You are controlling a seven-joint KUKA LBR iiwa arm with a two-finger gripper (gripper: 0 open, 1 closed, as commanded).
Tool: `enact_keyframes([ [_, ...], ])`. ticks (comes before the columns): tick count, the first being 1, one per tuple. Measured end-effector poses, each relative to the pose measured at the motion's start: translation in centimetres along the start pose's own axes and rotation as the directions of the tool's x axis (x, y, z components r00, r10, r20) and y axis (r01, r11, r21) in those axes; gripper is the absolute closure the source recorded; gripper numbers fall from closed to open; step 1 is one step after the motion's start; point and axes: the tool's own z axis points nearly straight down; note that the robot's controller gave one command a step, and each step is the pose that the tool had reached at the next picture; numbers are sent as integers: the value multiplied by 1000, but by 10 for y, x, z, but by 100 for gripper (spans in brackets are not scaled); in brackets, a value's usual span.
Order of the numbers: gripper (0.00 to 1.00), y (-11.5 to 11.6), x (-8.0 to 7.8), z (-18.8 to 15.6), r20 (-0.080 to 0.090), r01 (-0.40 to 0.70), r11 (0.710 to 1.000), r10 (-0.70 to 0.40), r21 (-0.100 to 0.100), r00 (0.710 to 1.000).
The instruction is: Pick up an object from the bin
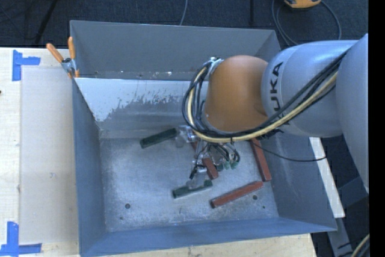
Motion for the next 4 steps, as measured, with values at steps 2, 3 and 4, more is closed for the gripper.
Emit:
enact_keyframes([
  [2, 0, -41, 33, 32, -11, -98, 995, 98, 1, 995],
  [3, 100, -4, 47, 58, -10, 211, 978, -211, -4, 978],
  [4, 100, -4, 47, 58, -10, 210, 978, -210, -4, 978],
])
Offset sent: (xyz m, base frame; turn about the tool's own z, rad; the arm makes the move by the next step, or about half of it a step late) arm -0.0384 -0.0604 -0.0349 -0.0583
